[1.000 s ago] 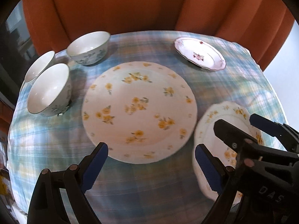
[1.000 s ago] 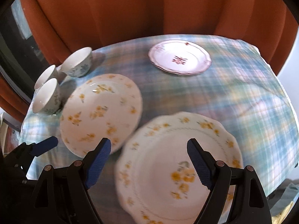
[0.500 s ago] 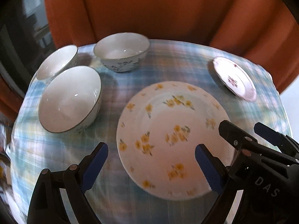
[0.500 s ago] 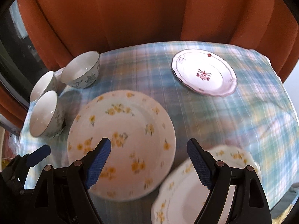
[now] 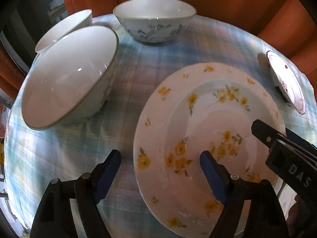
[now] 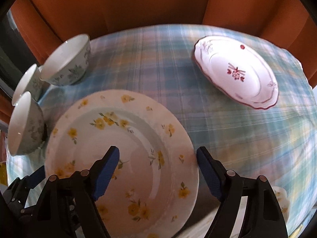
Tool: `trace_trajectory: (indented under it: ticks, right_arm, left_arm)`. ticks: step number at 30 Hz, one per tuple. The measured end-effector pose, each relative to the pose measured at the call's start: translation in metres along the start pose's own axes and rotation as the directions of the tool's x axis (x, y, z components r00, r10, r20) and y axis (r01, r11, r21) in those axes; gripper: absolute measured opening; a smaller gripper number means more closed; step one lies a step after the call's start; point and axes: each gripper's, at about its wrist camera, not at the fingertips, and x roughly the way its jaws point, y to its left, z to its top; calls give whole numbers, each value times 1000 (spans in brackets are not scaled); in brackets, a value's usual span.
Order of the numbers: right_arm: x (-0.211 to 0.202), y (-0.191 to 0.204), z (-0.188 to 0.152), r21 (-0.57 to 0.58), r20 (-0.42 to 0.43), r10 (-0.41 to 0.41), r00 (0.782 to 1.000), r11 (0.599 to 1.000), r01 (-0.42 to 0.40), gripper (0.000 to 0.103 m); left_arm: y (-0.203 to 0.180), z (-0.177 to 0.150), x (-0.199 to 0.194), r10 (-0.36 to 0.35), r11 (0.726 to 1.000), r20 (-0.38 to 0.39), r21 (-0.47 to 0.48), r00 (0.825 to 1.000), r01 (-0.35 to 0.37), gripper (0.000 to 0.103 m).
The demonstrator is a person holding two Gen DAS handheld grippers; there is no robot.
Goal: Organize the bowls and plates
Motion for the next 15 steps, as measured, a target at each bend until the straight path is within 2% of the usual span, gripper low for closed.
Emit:
trace_trajectory:
  ticks: [4,7,9,15]
  right_arm:
    - [13,-3,-1,-3,-27,-4,1000,1000,4,74]
    - [15,1,-3,-31,-28,-33,999,999,32,73]
    - [13,5,-5,-47,-25,-51,998,998,49,73]
    - [7,18,-21,-43,-64,-6,998,999,4,73]
  left_arm:
    - [-6,1,2,-17,1000,0,22,1000,17,84]
    - [-13,-1,2,-29,998,-11,51,1000,29,84]
    - [-12,-2,0,-8,998,-7,56,1000,9,84]
    - [6,-11,-9,27,995,-6,96,1000,-26,83]
